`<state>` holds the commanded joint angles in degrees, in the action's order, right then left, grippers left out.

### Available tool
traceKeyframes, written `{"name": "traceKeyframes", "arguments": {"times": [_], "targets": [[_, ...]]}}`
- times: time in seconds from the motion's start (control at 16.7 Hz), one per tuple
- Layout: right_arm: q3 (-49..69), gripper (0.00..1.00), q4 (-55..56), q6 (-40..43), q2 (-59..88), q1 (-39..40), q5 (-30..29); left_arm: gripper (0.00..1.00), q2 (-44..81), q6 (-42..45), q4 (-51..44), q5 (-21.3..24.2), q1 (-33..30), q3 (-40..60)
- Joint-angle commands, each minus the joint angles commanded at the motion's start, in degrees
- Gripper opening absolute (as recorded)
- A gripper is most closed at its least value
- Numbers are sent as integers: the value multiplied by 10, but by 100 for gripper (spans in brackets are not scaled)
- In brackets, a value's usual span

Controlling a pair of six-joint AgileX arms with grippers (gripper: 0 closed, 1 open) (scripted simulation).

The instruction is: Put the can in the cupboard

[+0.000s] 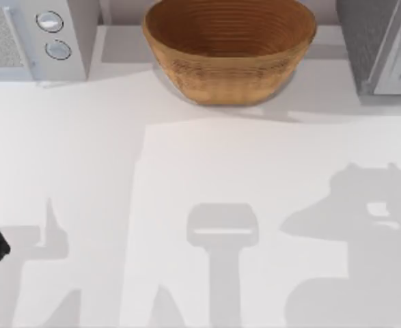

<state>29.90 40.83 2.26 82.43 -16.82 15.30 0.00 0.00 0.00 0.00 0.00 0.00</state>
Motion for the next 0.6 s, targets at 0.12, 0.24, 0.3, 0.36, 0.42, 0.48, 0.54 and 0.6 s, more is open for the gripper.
{"name": "traceKeyframes", "arguments": {"times": [0.12, 0.24, 0.3, 0.36, 0.42, 0.48, 0.54, 0.6], "targets": [[-5, 0, -8, 1, -16, 2, -5, 100, 0, 0, 0, 0, 0, 0], [-18, 0, -26, 1, -52, 8, -14, 100, 0, 0, 0, 0, 0, 0], [-27, 0, -38, 0, -75, 12, -19, 100, 0, 0, 0, 0, 0, 0], [-37, 0, -51, -1, -102, 16, -25, 100, 0, 0, 0, 0, 0, 0], [-48, 0, -65, -2, -130, 21, -31, 100, 0, 0, 0, 0, 0, 0], [-58, 0, -79, -3, -159, 25, -37, 100, 0, 0, 0, 0, 0, 0], [-68, 0, -92, -3, -186, 30, -43, 100, 0, 0, 0, 0, 0, 0], [-77, 0, -105, -4, -212, 34, -48, 100, 0, 0, 0, 0, 0, 0]]}}
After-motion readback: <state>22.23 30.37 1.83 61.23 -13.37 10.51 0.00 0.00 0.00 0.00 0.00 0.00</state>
